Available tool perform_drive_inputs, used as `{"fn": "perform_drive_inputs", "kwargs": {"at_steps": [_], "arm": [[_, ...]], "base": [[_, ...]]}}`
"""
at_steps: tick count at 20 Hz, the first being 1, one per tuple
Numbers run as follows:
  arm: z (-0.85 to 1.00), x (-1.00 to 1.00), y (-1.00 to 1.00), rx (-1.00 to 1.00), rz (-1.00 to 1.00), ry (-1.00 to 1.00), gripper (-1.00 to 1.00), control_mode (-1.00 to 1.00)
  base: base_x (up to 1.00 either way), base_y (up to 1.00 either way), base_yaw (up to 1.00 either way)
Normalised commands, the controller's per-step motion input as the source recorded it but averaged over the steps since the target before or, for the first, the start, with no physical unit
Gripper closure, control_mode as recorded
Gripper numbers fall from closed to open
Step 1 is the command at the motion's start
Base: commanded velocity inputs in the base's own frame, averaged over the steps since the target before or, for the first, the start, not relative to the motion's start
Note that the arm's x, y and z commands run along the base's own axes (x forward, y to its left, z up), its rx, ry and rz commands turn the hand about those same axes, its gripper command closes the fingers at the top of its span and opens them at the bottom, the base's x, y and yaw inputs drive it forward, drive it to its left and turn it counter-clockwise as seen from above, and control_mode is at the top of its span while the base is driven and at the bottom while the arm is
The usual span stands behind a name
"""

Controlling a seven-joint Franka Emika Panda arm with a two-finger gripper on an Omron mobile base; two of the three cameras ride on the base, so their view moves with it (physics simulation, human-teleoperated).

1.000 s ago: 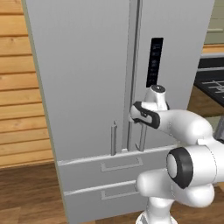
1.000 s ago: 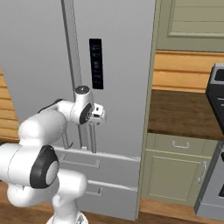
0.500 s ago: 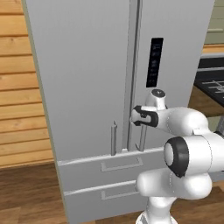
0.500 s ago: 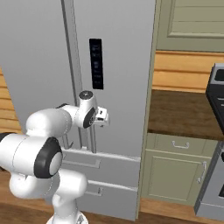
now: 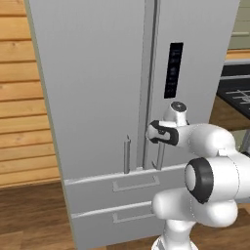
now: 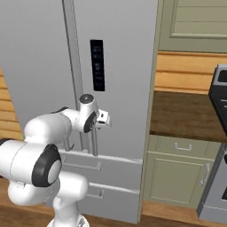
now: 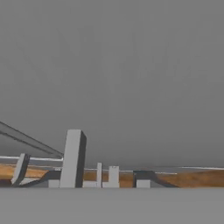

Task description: Take the strawberry from the fridge and place it on top of the pancake, located on the dining counter.

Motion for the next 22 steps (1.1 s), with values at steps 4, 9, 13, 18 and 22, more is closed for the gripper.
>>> {"fn": "perform_drive_inputs", "kwargs": {"at_steps": [4, 9, 13, 18, 22], "arm": [[-0.14, -0.54, -0.40, 0.00, 0.00, -0.01, 1.00, -1.00], [-0.12, -0.70, -0.86, 0.01, 0.02, -0.03, 1.00, -1.00], [-0.04, -0.68, -1.00, 0.10, 0.12, -0.05, 1.00, -1.00], [0.00, -0.80, -1.00, 0.12, 0.10, -0.04, 1.00, -1.00], [0.00, -0.77, -1.00, 0.15, 0.07, -0.02, 1.00, -1.00]], "base": [[0.00, 0.00, 0.00], [0.00, 0.00, 0.00], [0.00, 0.00, 0.00], [0.00, 0.00, 0.00], [0.00, 0.00, 0.00]]}}
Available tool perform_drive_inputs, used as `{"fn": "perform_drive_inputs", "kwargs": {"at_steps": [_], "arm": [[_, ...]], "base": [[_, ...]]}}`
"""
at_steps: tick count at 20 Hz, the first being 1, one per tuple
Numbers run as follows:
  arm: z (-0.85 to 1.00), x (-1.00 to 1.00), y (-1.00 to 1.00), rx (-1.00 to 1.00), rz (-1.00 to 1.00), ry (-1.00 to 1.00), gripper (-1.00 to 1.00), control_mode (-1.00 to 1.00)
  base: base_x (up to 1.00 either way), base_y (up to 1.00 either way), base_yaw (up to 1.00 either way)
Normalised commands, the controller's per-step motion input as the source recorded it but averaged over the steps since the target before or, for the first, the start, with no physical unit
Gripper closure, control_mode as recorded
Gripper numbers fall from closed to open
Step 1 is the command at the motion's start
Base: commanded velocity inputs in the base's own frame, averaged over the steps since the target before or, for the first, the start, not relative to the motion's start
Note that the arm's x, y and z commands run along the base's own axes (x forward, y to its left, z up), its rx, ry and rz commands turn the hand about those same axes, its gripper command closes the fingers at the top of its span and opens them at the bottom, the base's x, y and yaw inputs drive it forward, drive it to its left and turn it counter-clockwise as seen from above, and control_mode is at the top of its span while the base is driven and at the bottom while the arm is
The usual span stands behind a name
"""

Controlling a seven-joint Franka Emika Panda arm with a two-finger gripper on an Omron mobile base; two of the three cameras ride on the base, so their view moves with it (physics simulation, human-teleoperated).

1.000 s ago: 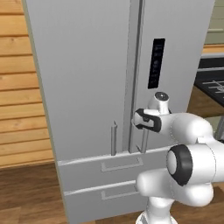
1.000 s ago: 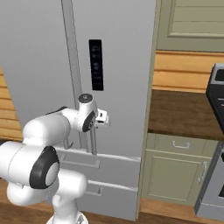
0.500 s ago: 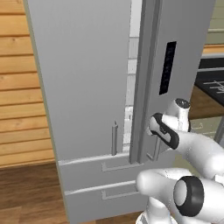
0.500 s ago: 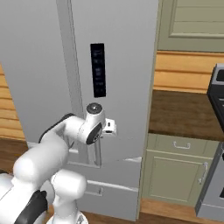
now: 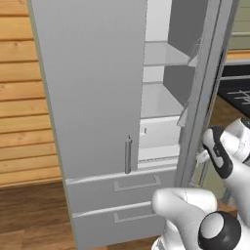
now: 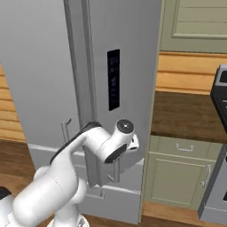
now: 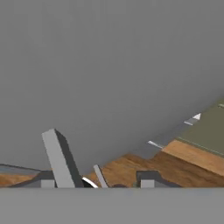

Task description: Take the strawberry from the fridge and place it on top of the pancake, located on the dining counter.

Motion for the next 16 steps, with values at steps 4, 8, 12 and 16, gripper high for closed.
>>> {"fn": "perform_drive_inputs", "kwargs": {"at_steps": [4, 8, 12, 16], "arm": [[0.08, -0.55, -0.79, 0.14, 0.10, -0.09, -1.00, -1.00], [0.72, -0.95, -0.54, 0.11, 0.04, -0.22, -1.00, -1.00], [0.97, -1.00, 0.07, 0.03, 0.00, -0.24, -1.00, -1.00], [0.99, -0.78, 0.71, -0.16, -0.02, -0.10, -1.00, -1.00]], "base": [[0.00, 0.00, 0.00], [0.00, 0.00, 0.00], [0.00, 0.00, 0.00], [0.00, 0.00, 0.00]]}}
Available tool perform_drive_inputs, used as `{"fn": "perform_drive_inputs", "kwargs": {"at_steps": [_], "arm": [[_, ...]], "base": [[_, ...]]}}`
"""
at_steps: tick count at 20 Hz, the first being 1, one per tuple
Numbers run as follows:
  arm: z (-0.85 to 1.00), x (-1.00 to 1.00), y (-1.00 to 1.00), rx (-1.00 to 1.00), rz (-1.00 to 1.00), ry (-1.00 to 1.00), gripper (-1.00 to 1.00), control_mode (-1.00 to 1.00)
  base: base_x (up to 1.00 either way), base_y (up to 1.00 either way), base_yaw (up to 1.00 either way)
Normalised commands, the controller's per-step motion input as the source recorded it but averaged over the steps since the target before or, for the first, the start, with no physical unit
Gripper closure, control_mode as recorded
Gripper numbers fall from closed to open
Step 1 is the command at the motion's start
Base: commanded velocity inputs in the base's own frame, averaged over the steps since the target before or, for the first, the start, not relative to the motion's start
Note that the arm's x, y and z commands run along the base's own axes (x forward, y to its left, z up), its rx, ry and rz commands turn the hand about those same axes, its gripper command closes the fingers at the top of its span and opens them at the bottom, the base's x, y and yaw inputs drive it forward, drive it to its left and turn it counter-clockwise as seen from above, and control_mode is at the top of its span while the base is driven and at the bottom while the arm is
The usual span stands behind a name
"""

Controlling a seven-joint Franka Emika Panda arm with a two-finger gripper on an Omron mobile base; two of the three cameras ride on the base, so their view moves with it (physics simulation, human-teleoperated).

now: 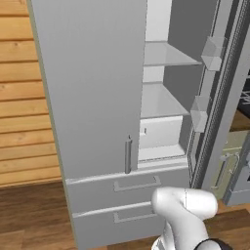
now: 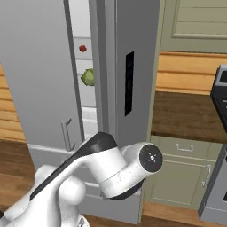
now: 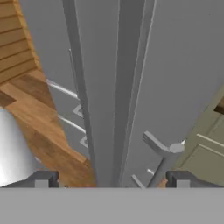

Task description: Take the strawberry from the fridge and place it on top of the pancake, located on the dining counter.

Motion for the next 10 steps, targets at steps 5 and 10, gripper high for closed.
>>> {"fn": "perform_drive_inputs", "kwargs": {"at_steps": [5, 10], "arm": [[0.89, -0.25, 1.00, -0.46, -0.15, 0.01, -1.00, -1.00], [0.80, -0.02, 1.00, -0.57, -0.14, 0.13, -1.00, -1.00]], "base": [[0.00, 0.00, 0.00], [0.00, 0.00, 0.00]]}}
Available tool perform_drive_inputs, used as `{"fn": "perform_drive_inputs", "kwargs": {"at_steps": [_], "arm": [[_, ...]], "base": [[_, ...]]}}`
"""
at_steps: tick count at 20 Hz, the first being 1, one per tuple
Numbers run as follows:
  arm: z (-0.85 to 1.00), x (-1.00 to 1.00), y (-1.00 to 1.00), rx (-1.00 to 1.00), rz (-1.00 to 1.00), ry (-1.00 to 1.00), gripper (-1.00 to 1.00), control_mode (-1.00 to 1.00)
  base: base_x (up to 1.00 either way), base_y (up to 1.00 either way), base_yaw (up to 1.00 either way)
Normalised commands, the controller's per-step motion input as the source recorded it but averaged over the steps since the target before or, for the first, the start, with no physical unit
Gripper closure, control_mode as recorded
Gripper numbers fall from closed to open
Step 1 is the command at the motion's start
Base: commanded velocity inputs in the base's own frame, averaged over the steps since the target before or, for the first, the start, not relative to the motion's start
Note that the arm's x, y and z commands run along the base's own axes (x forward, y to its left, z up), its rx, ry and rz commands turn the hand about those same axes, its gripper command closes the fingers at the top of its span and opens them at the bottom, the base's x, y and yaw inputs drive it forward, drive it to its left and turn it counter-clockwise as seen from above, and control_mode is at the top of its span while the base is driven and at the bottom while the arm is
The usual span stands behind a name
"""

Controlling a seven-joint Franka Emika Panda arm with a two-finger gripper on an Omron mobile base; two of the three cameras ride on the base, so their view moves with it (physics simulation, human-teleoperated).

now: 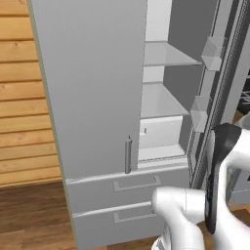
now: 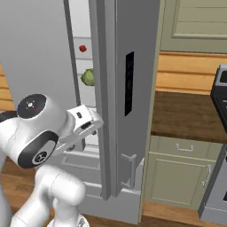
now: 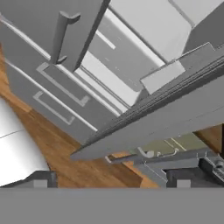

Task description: Take the strawberry from the fridge and place it on top of the pancake, located on the dining counter.

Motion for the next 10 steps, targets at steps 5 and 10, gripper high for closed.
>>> {"fn": "perform_drive_inputs", "kwargs": {"at_steps": [5, 10], "arm": [[0.66, 0.03, 1.00, -0.57, -0.13, 0.29, -1.00, -1.00], [0.17, 0.71, 0.67, -0.45, -0.18, 0.19, -1.00, -1.00]], "base": [[0.00, 0.00, 0.00], [0.00, 0.00, 0.00]]}}
